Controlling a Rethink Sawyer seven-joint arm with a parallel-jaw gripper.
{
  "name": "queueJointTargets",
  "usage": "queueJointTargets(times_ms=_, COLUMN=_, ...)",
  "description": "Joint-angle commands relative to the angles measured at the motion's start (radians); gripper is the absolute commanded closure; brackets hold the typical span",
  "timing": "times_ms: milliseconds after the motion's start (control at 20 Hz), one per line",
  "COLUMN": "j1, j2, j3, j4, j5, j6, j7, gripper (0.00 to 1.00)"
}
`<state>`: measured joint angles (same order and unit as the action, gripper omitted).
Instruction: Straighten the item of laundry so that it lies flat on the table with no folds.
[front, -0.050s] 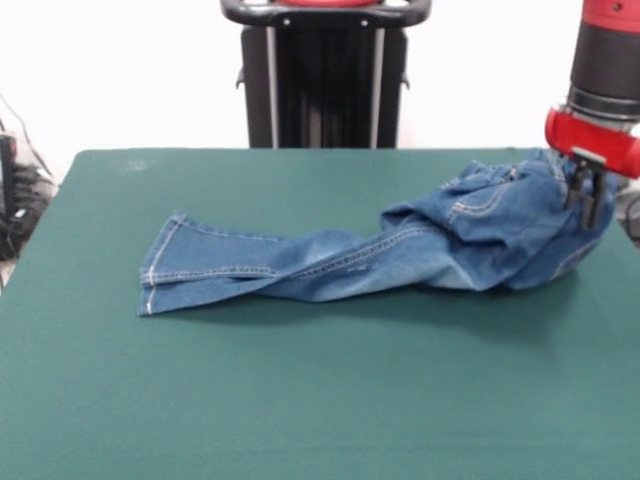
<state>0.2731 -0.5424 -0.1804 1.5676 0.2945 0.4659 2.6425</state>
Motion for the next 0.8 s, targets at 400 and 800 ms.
queueJointTargets(times_ms=400, j1=0.04, j2=0.035, j3=0.077, j4=-0.048, j5=0.069, j6=0.005, j7=0.176, gripper=0.0)
queueJointTargets(times_ms=800, j1=-0.074, j2=-0.005, j3=0.03, j4=0.057, j5=0.018, j6=-0.08, j7=0.1, gripper=0.0)
